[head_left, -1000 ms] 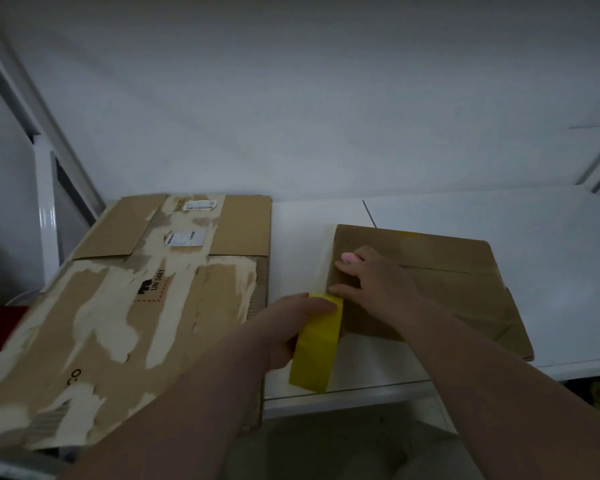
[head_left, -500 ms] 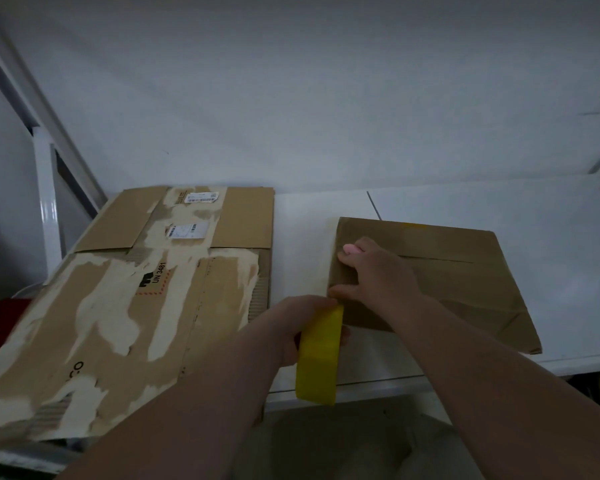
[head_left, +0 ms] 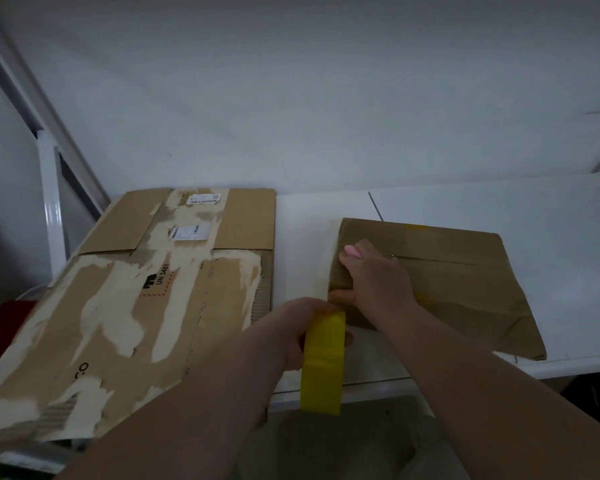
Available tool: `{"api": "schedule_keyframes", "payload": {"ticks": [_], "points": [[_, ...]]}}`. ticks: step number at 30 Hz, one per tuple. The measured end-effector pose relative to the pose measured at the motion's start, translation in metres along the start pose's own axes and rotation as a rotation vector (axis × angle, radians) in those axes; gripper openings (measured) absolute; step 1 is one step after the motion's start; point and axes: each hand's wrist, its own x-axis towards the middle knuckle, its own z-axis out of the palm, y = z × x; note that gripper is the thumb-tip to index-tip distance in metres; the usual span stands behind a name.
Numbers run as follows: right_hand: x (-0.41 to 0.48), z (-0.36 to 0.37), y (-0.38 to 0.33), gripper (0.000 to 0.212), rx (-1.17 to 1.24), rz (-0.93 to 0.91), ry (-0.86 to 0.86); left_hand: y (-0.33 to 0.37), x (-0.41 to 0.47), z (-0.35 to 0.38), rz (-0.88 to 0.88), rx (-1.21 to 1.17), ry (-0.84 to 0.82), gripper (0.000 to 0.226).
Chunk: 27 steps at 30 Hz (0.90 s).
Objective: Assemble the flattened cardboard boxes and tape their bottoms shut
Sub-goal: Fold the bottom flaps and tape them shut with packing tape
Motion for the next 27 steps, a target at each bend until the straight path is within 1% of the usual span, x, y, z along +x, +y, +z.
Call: {"api": "schedule_keyframes", "payload": {"ticks": [3, 6, 7, 9, 11, 13, 14, 16, 18, 21, 23, 27], "points": [[0.0, 0.0, -0.001, 0.072, 0.005, 0.011, 0.006, -0.001, -0.001, 0.001, -0.003, -0.014, 0.032, 0.03], [0.0, -0.004, -0.001, 0.071, 0.004, -0.008, -0.003, -0.002, -0.004, 0.001, 0.004, -0.028, 0.043, 0.031], [0.001, -0.008, 0.001, 0.067, 0.024, -0.013, -0.014, -0.002, -0.005, 0.001, 0.009, -0.035, 0.036, 0.033], [0.003, -0.019, 0.007, 0.047, 0.124, -0.021, -0.024, -0.005, -0.005, 0.002, 0.025, -0.05, 0.015, 0.036], [0.002, -0.03, 0.014, 0.03, 0.247, -0.03, 0.047, -0.007, -0.003, 0.001, 0.041, -0.064, 0.005, 0.037], [-0.003, -0.039, 0.019, 0.029, 0.358, -0.041, 0.181, -0.008, -0.001, 0.0, 0.051, -0.073, -0.004, 0.04], [-0.009, -0.043, 0.018, 0.028, 0.399, -0.056, 0.217, -0.008, 0.0, -0.001, 0.058, -0.077, -0.011, 0.041], [-0.022, -0.046, 0.01, 0.024, 0.438, -0.11, 0.19, -0.009, -0.002, 0.0, 0.075, -0.079, -0.021, 0.04], [-0.032, -0.042, -0.002, 0.029, 0.429, -0.16, 0.106, -0.012, -0.004, 0.0, 0.092, -0.076, -0.03, 0.038], [-0.034, -0.028, -0.01, 0.025, 0.297, -0.242, 0.06, -0.013, -0.011, 0.002, 0.114, -0.099, -0.059, 0.031], [-0.033, -0.02, -0.011, 0.029, 0.204, -0.21, 0.003, -0.013, -0.014, 0.001, 0.11, -0.11, -0.06, 0.027], [-0.026, -0.018, -0.016, 0.028, 0.079, -0.151, -0.044, -0.014, -0.019, -0.001, 0.112, -0.096, -0.057, 0.032]]}}
